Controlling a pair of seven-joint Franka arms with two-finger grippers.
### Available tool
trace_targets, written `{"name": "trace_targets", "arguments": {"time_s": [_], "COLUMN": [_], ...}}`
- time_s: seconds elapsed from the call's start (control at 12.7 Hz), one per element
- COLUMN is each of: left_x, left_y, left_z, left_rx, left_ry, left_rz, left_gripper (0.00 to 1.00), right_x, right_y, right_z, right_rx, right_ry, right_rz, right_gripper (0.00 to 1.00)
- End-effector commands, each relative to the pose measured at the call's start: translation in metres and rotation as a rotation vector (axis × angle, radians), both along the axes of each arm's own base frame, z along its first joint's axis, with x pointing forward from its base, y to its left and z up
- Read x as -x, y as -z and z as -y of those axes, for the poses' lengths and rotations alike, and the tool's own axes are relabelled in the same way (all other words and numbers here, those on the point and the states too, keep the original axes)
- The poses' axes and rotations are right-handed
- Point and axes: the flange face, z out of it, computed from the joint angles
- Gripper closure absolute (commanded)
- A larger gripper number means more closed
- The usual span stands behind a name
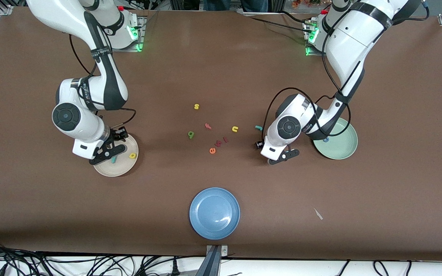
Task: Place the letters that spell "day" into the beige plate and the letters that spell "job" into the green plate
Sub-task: 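Drop the a on the cream plate while the left gripper grasps the g, then carry the g to the green plate while the right gripper reaches the 6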
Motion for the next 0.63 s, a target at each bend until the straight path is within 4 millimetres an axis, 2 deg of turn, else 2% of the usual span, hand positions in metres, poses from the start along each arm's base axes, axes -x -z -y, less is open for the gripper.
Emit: {"name": "trace_targets", "arguments": {"time_s": [0.0,0.24,0.39,0.55], "left_x": [0.003,0.004,0.004,0.003], "left_y": [0.005,0.009,0.008,0.007], "left_z": [-0.001,-0.004,-0.004,-0.005], "left_rx": [-0.030,-0.034,-0.033,-0.032], "left_ry": [-0.001,-0.003,-0.002,0.005], "left_rz": [0.003,-0.003,-0.002,0.000], "left_gripper": [0.43,0.53,0.69,0.88], "right_x": [-0.005,-0.008,-0.007,0.002], "right_y": [-0.005,-0.004,-0.005,0.002], "right_z": [-0.010,-0.035,-0.063,-0.102], "right_rx": [-0.029,-0.127,-0.149,-0.158], "right_ry": [0.010,0.115,0.165,0.224], "right_rz": [0.011,0.007,0.006,0.006], "right_gripper": [0.32,0.31,0.31,0.31]}}
